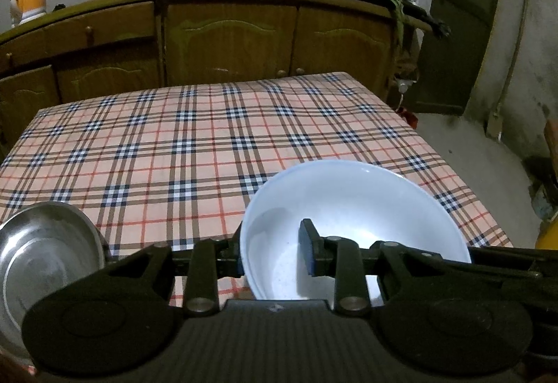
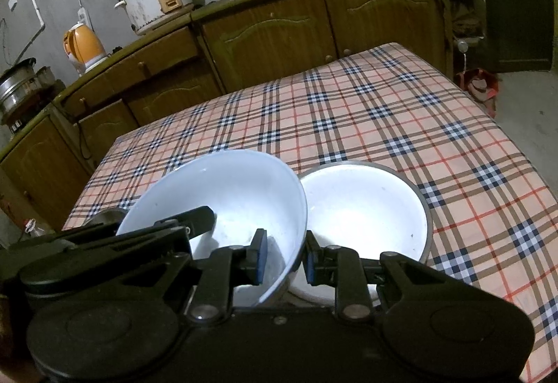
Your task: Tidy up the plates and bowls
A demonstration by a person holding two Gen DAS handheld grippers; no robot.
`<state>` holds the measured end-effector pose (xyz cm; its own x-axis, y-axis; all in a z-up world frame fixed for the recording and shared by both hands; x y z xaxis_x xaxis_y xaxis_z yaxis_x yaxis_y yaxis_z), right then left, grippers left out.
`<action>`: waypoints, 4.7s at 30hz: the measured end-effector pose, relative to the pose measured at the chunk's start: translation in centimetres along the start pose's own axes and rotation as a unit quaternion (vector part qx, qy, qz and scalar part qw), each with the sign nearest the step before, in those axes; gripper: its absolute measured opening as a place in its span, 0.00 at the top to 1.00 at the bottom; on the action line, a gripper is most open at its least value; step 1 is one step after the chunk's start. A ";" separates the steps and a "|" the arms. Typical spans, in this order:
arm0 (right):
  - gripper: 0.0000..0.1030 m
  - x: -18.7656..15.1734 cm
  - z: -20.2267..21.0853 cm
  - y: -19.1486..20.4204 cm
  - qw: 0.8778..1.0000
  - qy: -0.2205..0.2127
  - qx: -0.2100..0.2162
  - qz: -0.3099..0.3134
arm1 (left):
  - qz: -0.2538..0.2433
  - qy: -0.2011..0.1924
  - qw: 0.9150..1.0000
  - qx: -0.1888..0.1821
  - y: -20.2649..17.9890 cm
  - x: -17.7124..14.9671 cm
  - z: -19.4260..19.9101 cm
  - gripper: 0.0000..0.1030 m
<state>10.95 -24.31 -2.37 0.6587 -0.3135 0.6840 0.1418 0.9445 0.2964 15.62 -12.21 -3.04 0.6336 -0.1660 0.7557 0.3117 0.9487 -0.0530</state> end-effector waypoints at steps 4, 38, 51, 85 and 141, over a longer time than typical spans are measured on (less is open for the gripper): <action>0.72 -0.2 0.1 -0.3 1.000 0.002 -0.002 0.000 | -0.001 0.003 1.000 -0.002 -0.2 -0.2 -0.1 0.71; 0.72 -1.2 1.2 -2.4 1.000 -0.002 -0.022 -0.011 | -0.013 0.011 1.000 -0.023 -2.4 -1.1 -0.6 0.71; 0.72 -0.9 1.2 -4.1 0.999 -0.007 -0.031 -0.029 | -0.028 0.012 0.999 -0.033 -3.9 -0.9 -1.7 0.71; 0.72 0.6 -1.5 -7.4 0.998 -0.006 -0.051 -0.048 | -0.038 0.044 0.997 -0.040 -5.6 -0.4 -4.9 0.71; 0.41 2.0 1.2 -10.4 0.993 -0.067 -0.093 -0.035 | -0.020 0.014 0.998 -0.052 -2.7 0.0 -4.3 0.07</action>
<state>9.88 -34.90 -3.30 0.5409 -0.3770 0.7519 0.3251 0.9182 0.2265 17.85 -15.89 -5.73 0.6385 -0.2126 0.7397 0.4084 0.9082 -0.0914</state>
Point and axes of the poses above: each gripper's, at about its wrist camera, not at the fingertips, and z roughly against the way its jaws point, y to its left, x to its top, the point moved 8 cm from there along -z, roughly the way its jaws point, and after that the axes turned 2 degrees about -z, right-handed, at the moved point
